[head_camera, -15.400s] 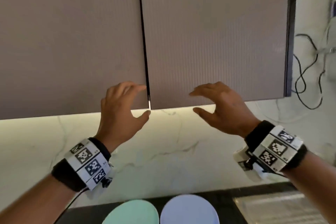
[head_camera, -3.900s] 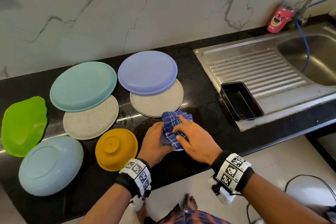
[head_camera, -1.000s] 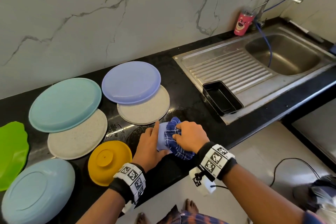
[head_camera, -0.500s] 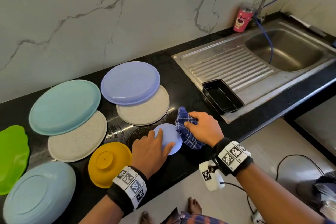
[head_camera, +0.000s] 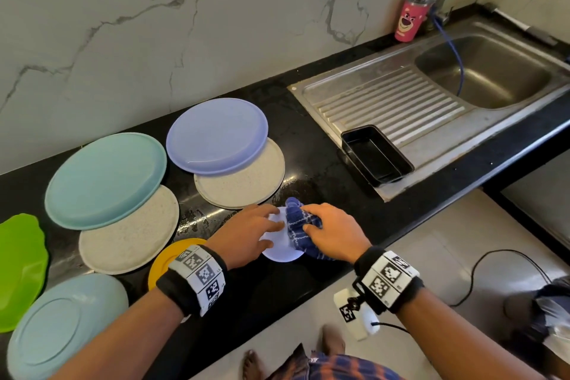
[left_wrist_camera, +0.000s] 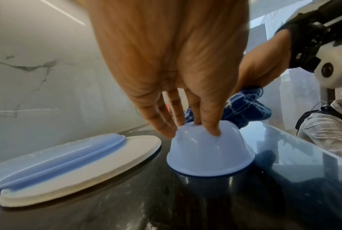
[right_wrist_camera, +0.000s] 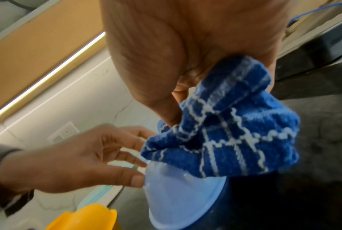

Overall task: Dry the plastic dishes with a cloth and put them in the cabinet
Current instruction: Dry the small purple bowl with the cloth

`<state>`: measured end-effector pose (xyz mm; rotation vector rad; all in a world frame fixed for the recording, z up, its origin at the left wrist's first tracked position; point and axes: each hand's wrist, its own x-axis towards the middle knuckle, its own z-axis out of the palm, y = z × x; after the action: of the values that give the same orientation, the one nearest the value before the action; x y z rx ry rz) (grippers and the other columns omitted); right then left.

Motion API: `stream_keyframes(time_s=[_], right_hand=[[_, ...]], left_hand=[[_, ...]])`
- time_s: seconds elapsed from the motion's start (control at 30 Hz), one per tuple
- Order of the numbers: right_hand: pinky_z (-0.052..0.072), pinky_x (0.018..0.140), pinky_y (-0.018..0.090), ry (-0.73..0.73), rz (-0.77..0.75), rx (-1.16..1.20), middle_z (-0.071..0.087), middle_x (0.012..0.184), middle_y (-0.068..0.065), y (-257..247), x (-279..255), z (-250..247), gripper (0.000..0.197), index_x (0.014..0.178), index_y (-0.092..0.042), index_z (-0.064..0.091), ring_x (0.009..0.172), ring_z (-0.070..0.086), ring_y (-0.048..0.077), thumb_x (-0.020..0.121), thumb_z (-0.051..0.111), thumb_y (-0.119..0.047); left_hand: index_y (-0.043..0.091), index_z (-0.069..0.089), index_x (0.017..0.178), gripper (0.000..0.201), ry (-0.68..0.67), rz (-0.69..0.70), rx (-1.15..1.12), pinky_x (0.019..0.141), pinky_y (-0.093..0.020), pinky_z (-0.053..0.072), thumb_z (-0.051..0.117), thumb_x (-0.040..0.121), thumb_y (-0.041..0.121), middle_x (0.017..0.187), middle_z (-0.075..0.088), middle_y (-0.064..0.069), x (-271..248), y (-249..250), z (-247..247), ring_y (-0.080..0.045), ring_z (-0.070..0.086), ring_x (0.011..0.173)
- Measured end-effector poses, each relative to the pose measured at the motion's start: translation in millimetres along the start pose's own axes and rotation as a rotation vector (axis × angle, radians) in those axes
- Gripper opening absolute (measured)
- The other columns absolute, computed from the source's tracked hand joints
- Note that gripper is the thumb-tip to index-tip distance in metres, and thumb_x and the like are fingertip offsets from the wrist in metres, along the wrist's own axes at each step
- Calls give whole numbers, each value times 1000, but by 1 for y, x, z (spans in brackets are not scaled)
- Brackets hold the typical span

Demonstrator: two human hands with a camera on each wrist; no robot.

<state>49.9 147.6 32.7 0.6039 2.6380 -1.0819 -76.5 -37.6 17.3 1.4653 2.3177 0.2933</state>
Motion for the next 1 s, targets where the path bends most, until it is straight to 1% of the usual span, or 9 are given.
stream_keyframes(time_s=[0.1, 0.23, 0.3, 0.4, 0.5, 0.6, 0.77, 0.9, 1.0], right_hand=[[48, 94, 41, -36, -24, -70, 54, 116, 6, -13, 16, 4, 36, 132, -26, 57, 105, 59, 30, 96, 52, -25], [45, 92, 37, -89, -30, -154, 57, 117, 9, -19, 30, -5, 35, 130, -25, 60, 106, 60, 32, 95, 55, -28], [47, 93, 37, -36, 8, -89, 62, 112, 4, -13, 20, 1, 28, 120, -22, 64, 102, 62, 26, 94, 59, -33], [50, 87, 35, 22, 62, 37, 62, 98, -5, -2, -10, 25, 21, 103, -19, 61, 93, 62, 17, 94, 62, -37], [47, 81, 34, 75, 11, -42, 55, 94, -5, 1, -26, 45, 18, 102, -19, 57, 92, 60, 21, 96, 56, -36], [50, 79, 39, 77, 27, -82, 59, 93, 2, -6, -18, 40, 22, 94, -15, 56, 87, 61, 26, 98, 52, -36], [46, 77, 35, -25, 71, -143, 64, 99, 7, -18, 20, 7, 18, 95, -14, 62, 93, 61, 31, 92, 50, -28], [39, 73, 34, -271, -47, -206, 63, 97, 6, -38, 53, -17, 19, 98, -11, 66, 87, 57, 27, 91, 48, -16], [49, 77, 42, -415, -119, -238, 69, 92, 8, -48, 70, -22, 25, 95, -14, 72, 88, 62, 31, 81, 51, -18]], left_hand=[[21, 71, 116, 31, -9, 16, 5, 92, -29, 38, 72, 85, 20, 130, 54, 1, 4, 4, -6, -23, 50, 113], [17, 75, 106, 26, -16, 7, 0, 83, -26, 33, 76, 80, 18, 125, 56, 1, 9, 7, -13, -24, 53, 108], [19, 74, 111, 28, -36, -13, -17, 85, -26, 35, 75, 83, 20, 125, 54, 1, 8, 8, -13, -23, 52, 111], [23, 68, 125, 37, -74, -37, -9, 98, -28, 35, 71, 88, 25, 136, 49, 1, 6, 9, -14, -21, 48, 119], [21, 66, 128, 42, -70, -64, -33, 102, -27, 32, 73, 87, 25, 139, 48, 1, 6, 10, -15, -20, 47, 123], [23, 70, 123, 40, -69, -76, -46, 97, -24, 34, 77, 83, 26, 133, 51, 3, 8, 11, -18, -17, 49, 120], [22, 71, 119, 39, -65, -97, -19, 91, -23, 36, 79, 81, 26, 127, 53, 4, 10, 13, -20, -18, 51, 116], [17, 72, 118, 38, -27, -115, -70, 95, -23, 36, 79, 81, 19, 135, 53, 2, 6, 12, -14, -20, 52, 120], [14, 73, 117, 36, -11, -101, -99, 99, -29, 37, 78, 81, 16, 132, 53, -4, 2, 11, -11, -25, 50, 120]])
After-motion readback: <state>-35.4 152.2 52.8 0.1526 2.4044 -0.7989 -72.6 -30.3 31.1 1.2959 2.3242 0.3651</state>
